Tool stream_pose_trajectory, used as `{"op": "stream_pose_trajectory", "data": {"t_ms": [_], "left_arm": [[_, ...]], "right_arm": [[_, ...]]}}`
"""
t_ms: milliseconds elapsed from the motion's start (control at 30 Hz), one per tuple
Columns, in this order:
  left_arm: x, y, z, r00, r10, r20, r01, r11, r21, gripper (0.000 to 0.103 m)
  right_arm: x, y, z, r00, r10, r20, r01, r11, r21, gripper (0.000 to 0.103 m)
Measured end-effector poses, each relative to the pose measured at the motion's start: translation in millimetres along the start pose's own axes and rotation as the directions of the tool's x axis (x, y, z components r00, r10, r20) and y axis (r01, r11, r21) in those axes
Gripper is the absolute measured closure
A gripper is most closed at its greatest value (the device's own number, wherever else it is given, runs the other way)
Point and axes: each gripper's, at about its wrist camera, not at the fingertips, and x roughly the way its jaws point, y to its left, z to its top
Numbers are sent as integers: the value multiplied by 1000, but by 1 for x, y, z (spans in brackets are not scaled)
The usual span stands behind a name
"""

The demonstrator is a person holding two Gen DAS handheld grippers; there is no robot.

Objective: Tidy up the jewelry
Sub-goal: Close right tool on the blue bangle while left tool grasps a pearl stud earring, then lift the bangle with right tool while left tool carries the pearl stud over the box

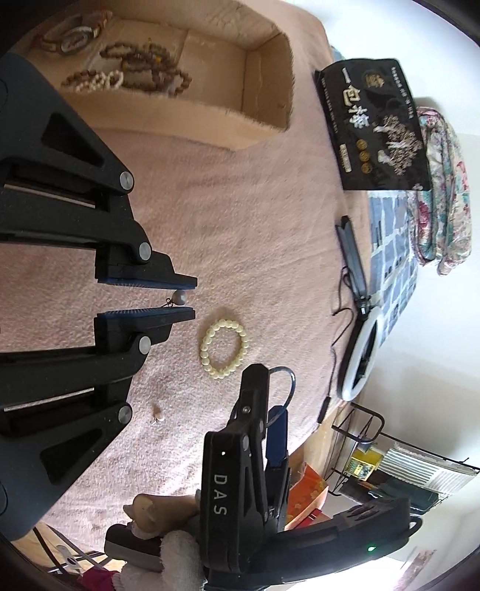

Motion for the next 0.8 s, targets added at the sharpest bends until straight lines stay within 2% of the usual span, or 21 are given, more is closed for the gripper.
{"op": "stream_pose_trajectory", "data": {"t_ms": [367,800], "left_arm": [[-53,23,4,997,44,62,-43,999,-18,96],[-111,83,-6,985,134,111,-125,989,-79,96]], "right_arm": [[-34,40,13,998,28,52,-25,998,-58,32],[-52,104,26,993,92,80,-81,988,-135,32]]}}
